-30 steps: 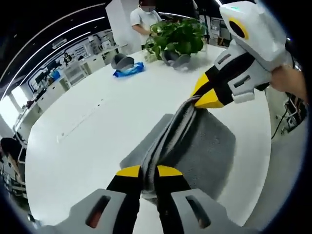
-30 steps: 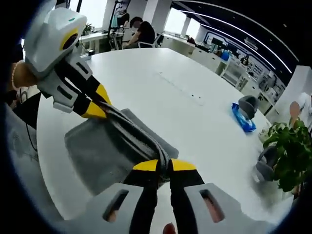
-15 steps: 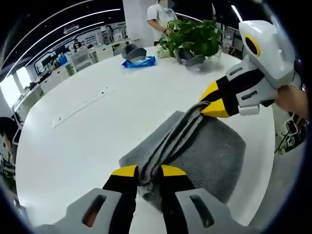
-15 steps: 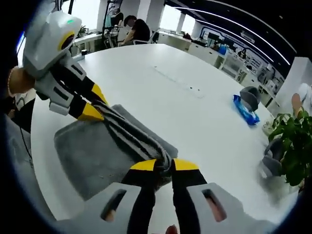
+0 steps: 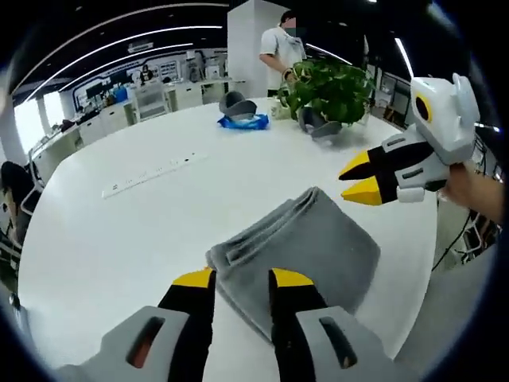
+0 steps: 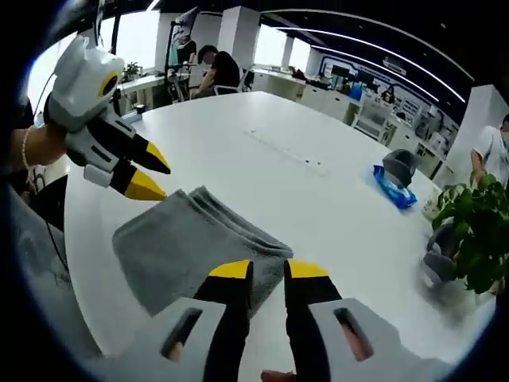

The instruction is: Fold the towel on the table until its edges align and the towel forms a compact rectangular stack.

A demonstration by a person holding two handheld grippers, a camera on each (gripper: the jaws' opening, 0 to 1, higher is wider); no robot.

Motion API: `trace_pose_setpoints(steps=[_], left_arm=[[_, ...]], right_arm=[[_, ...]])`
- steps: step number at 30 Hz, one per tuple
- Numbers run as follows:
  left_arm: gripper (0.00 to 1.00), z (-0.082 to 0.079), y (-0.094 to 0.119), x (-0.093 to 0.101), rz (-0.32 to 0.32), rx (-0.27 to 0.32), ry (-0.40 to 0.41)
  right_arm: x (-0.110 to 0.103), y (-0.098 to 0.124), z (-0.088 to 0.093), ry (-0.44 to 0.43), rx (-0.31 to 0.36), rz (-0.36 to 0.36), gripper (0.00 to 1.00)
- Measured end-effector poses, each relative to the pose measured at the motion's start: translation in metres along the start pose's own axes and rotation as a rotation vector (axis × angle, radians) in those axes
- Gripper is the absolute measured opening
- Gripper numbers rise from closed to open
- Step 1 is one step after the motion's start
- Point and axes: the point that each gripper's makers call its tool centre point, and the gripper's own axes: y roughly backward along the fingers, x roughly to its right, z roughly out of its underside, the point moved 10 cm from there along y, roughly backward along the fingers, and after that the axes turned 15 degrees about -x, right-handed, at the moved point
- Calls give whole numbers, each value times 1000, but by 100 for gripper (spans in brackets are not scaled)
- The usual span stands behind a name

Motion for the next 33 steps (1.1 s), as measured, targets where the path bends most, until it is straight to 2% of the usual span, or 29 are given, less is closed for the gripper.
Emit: trace_pose_setpoints(steps=[7,10,12,14,18,26,33], left_arm=[[28,27,6,20,41,-27,15],[28,38,1,25,20,-63,17],[28,43,-4,28,29,-106,17],[28,47,-9,31,42,-121,33],[27,47,-16,32,48,-137,38],[31,40,-35,24,34,-183,15],[31,28,-46,14,24,-178,3]], right_arm=[[-30,9,31,-47,-40,-36,19],[-39,6,41,-77,-66,-58,20],[-45,2,47,-69,-92,-70,22],[-50,-4,52,-56,-122,-87,24],[-52,-13,56,-37,-130,-79,26],[-50,-26,53,-106,-158,-83,25],[-45,-35,48,-120,-153,-52,24]])
